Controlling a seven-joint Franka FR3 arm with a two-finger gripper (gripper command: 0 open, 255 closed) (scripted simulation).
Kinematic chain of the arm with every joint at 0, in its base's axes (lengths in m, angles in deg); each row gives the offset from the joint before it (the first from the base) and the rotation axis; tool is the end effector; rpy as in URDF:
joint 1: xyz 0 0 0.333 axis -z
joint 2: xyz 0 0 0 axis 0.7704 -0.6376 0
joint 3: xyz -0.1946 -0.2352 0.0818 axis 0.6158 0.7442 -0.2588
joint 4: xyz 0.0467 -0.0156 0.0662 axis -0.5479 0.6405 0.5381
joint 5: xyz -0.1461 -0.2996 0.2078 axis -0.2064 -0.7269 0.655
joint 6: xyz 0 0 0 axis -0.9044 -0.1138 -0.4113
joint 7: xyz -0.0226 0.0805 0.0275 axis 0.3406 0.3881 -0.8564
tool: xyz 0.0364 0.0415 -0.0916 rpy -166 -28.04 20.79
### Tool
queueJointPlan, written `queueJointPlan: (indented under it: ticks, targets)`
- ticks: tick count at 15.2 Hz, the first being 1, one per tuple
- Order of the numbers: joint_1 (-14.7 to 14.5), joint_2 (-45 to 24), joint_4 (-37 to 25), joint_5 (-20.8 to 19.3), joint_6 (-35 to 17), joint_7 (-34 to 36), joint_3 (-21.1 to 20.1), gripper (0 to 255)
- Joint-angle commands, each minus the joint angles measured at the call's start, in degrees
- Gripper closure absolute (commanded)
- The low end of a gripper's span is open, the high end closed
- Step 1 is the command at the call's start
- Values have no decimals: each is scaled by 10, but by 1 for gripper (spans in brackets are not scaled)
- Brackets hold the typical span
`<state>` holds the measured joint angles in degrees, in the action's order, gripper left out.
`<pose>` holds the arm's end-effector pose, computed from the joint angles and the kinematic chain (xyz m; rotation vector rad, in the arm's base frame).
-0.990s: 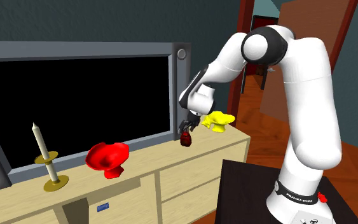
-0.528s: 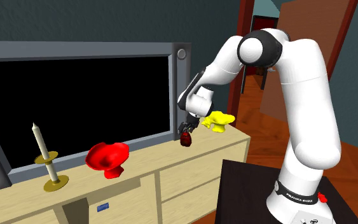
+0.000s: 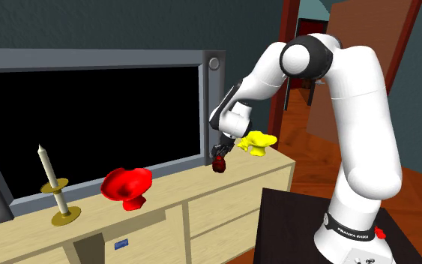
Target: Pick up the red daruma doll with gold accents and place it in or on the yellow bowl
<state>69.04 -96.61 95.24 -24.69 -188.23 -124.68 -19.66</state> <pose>0.4378 -0.3372 0.2221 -2.9120 0.8832 -0.5923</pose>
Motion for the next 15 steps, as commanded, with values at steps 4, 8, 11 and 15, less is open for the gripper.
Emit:
queueJointPlan:
  ticks: [4, 8, 11, 15]
  targets:
    - [0, 0, 1, 0, 0, 0, 0, 255]
    - [-20, 28, 10, -45, 16, 41, 26, 255]
    - [-34, 49, 16, -79, 29, 72, 45, 255]
    - [-51, 77, 22, -126, 46, 112, 69, 255]
